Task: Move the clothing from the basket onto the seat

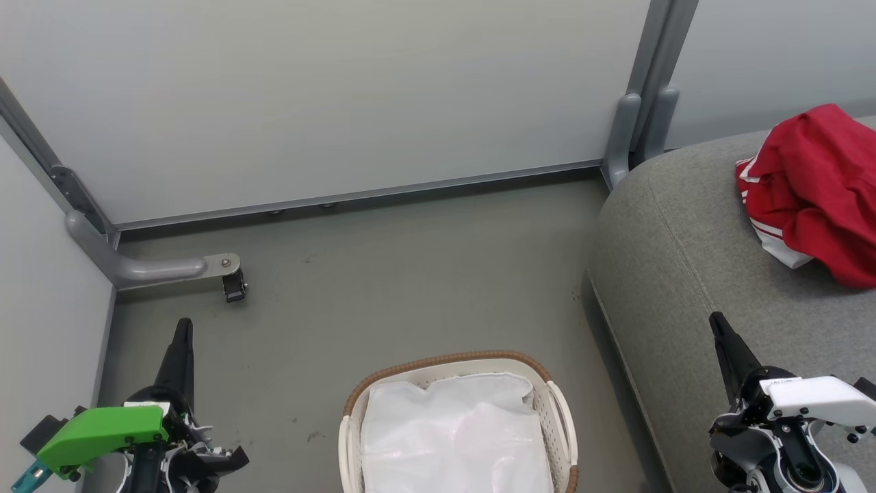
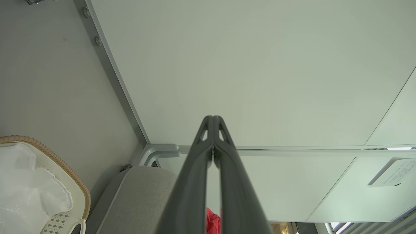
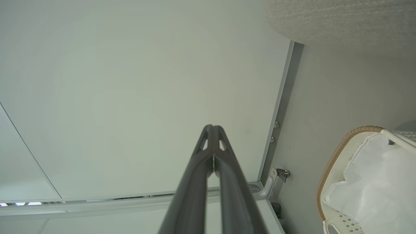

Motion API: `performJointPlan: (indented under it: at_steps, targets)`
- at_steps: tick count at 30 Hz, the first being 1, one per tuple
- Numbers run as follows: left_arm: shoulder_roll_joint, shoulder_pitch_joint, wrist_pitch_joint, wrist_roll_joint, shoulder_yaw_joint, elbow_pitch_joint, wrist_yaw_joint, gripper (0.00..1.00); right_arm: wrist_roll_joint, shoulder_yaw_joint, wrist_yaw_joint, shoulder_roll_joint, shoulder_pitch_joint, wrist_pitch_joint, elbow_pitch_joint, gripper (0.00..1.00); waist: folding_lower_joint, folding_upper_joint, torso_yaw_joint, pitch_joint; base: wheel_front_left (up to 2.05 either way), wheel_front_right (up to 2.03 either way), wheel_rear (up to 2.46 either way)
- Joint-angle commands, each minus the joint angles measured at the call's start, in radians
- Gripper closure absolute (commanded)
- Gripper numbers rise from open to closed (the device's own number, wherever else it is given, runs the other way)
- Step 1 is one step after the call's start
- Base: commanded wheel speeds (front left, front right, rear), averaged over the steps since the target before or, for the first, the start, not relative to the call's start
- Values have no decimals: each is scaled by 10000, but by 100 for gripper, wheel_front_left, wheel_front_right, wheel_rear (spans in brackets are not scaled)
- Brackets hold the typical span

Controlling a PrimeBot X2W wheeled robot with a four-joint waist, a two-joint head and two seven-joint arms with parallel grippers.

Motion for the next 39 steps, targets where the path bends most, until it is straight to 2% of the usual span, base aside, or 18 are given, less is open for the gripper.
performJointPlan:
  at_steps: [1,39]
  targets:
    - [33,-105,29,-30,22,-18,-55,100,39,-21,0,-56,-91,29,-35,100,0,43,0,0,0,0,0]
    - [33,-105,28,-31,20,-19,-54,100,39,-20,0,-57,-91,28,-36,100,0,43,0,0,0,0,0]
